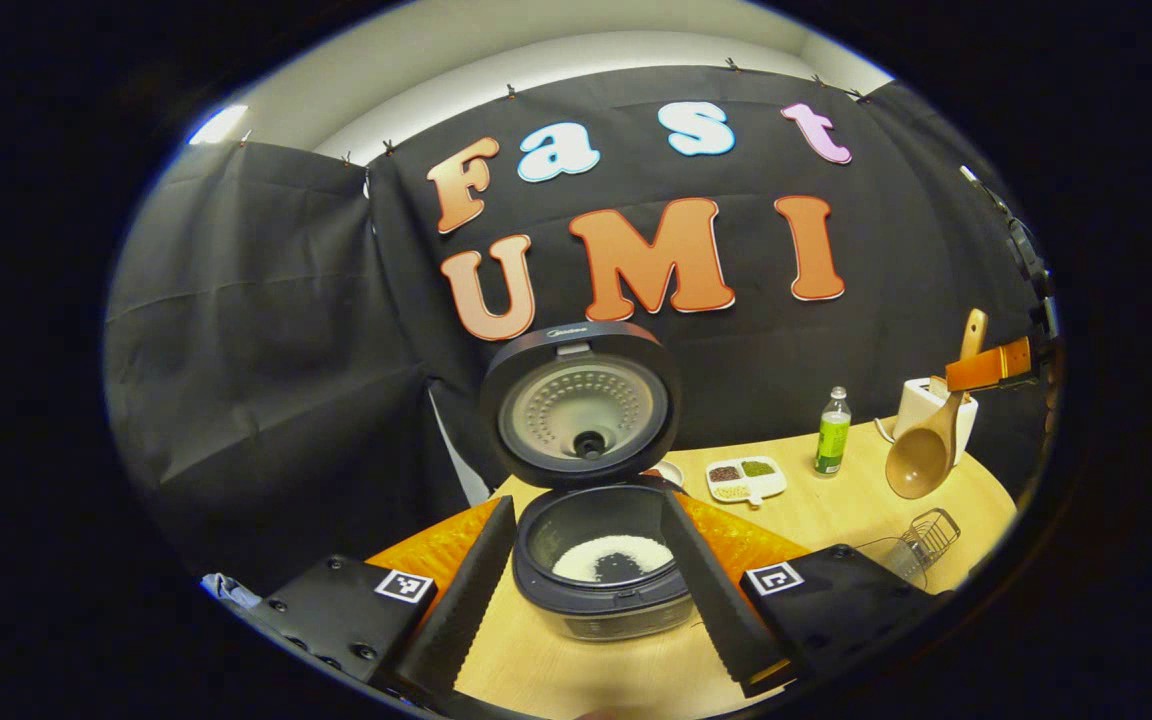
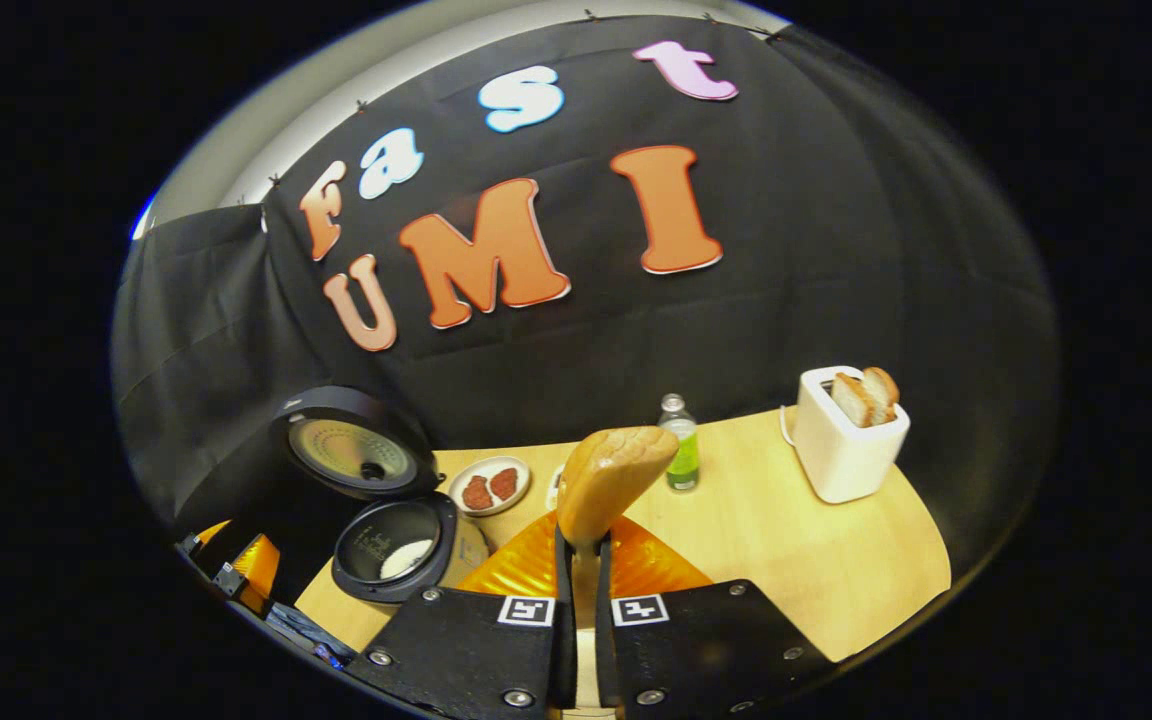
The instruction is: Close the left gripper, press the button to open the rice cooker; take a wooden spoon from the chopstick holder with the right hand, scoop a spoonful of rice and pour it into the rice cooker, then put the wooden spoon back into the chopstick holder.
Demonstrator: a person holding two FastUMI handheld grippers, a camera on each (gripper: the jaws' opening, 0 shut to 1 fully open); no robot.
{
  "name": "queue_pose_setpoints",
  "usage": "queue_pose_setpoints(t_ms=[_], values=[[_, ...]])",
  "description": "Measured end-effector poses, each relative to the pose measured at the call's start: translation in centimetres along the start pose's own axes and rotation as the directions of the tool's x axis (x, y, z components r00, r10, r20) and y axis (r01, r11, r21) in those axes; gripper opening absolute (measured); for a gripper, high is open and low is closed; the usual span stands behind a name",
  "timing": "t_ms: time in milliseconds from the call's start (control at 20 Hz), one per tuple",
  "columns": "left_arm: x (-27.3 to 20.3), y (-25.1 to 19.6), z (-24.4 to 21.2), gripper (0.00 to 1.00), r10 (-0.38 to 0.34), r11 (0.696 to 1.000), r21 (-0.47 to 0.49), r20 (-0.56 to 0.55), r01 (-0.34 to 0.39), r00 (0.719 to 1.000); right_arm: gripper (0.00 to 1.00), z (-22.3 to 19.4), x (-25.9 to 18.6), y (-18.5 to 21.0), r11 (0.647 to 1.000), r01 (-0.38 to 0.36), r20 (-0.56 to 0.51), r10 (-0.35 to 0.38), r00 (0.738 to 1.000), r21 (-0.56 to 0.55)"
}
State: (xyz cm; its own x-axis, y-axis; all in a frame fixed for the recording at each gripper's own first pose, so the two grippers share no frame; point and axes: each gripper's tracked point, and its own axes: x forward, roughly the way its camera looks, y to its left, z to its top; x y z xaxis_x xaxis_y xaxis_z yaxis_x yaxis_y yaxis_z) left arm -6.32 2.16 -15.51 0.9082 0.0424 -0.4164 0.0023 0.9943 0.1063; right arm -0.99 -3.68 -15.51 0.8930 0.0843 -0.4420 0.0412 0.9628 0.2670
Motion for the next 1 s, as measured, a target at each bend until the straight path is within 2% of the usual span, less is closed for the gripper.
queue_pose_setpoints(t_ms=[150, 200, 250, 350, 400, 450, 700, 950, 1000], values=[[0.8, -1.2, 0.4, 0.98, -0.023, 1.000, 0.014, -0.005, 0.023, 1.000, 0.07, -1.3, -1.0, -3.7, 0.997, 0.070, -0.013, -0.070, 0.997, 0.030], [1.0, -1.4, 0.8, 0.89, -0.026, 0.999, 0.020, -0.002, 0.026, 1.000, 0.07, -1.7, -1.3, -4.5, 0.996, 0.083, -0.014, -0.083, 0.996, 0.035], [1.3, -1.7, 1.0, 0.98, -0.029, 0.999, 0.023, 0.000, 0.029, 1.000, 0.07, -2.3, -1.5, -5.2, 0.995, 0.095, -0.020, -0.095, 0.995, 0.040], [1.5, -2.4, 1.2, 0.98, -0.033, 0.999, 0.018, -0.003, 0.033, 0.999, 0.07, -3.7, -1.4, -6.6, 0.991, 0.125, -0.036, -0.123, 0.992, 0.054], [1.6, -2.9, 1.0, 0.89, -0.037, 0.999, 0.017, -0.012, 0.037, 0.999, 0.07, -4.6, -1.1, -7.4, 0.988, 0.144, -0.052, -0.141, 0.989, 0.062], [1.6, -3.5, 0.7, 0.89, -0.041, 0.999, 0.026, -0.022, 0.041, 0.999, 0.07, -5.4, -0.8, -8.1, 0.985, 0.160, -0.063, -0.156, 0.986, 0.068], [1.2, -5.1, 0.2, 0.89, -0.060, 0.994, 0.089, -0.046, 0.064, 0.997, 0.07, -8.4, 0.6, -9.8, 0.980, 0.181, -0.113, -0.171, 0.979, 0.078], [0.9, -4.8, 0.2, 0.89, -0.027, 0.994, 0.107, -0.048, 0.032, 0.998, 0.07, -11.3, 2.2, -10.0, 0.980, 0.175, -0.159, -0.160, 0.974, 0.089], [0.7, -4.7, 0.2, 0.98, -0.021, 0.993, 0.111, -0.048, 0.026, 0.999, 0.07, -11.7, 2.4, -10.0, 0.980, 0.176, -0.169, -0.159, 0.973, 0.090]])
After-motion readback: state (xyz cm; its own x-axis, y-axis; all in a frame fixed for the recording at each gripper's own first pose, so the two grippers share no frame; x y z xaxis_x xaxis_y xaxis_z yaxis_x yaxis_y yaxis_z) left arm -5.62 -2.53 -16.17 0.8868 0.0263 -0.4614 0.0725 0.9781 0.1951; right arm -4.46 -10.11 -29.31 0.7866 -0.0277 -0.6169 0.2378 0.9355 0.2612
